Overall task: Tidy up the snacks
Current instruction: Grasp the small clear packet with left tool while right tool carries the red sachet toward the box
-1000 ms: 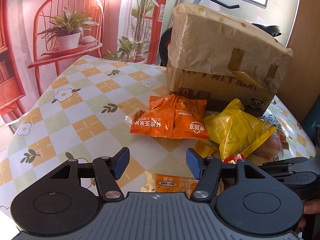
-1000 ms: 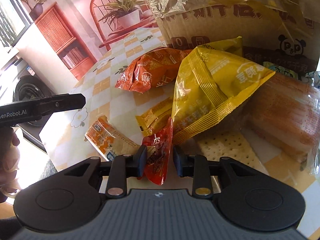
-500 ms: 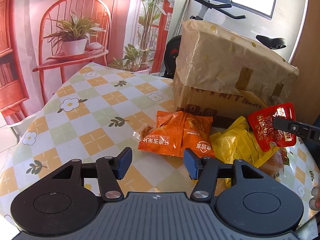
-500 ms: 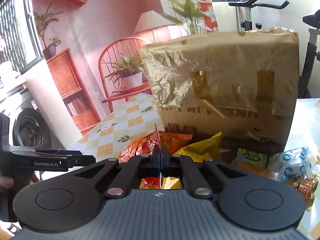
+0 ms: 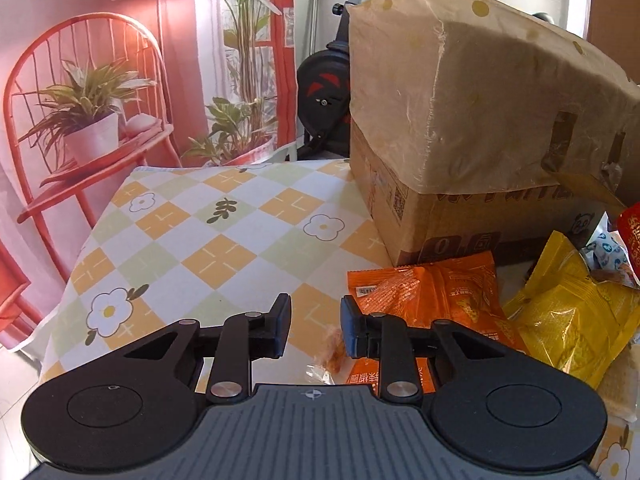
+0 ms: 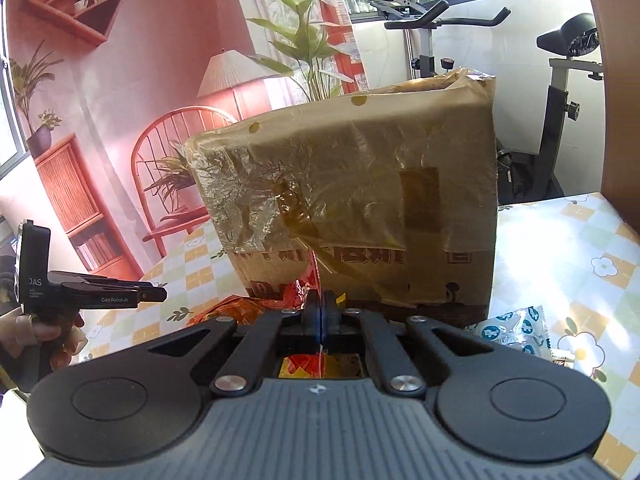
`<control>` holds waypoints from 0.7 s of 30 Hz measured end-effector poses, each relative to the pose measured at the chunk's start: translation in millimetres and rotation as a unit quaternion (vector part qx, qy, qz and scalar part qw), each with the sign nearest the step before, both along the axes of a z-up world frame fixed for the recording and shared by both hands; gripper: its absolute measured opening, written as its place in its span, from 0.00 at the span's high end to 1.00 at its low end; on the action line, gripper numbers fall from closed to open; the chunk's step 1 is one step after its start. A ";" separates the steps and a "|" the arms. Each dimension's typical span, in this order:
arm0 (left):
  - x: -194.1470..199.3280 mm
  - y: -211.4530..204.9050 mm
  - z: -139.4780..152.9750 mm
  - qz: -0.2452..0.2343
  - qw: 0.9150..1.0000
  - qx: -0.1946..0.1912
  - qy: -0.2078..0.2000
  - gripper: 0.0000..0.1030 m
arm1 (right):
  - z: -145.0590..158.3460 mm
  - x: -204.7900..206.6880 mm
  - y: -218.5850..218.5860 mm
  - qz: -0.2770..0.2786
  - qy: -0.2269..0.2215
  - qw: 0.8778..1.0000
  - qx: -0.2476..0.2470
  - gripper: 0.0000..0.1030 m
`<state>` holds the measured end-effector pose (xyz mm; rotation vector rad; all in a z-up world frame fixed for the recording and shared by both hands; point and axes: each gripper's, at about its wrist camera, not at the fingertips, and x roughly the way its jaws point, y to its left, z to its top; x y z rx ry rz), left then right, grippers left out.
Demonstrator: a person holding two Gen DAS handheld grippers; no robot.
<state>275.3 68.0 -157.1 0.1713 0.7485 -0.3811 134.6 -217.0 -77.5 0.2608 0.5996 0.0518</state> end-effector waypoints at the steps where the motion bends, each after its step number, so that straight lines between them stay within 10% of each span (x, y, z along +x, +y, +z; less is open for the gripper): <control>1: 2.1 -0.9 -3.9 -0.010 1.000 -0.005 0.006 0.71 | -0.3 0.0 -2.3 -0.005 0.001 1.000 -0.001 0.99; 21: 4.8 5.0 -42.3 0.008 1.000 0.008 0.023 0.83 | -3.3 4.2 -8.4 -0.015 0.017 1.000 0.000 0.99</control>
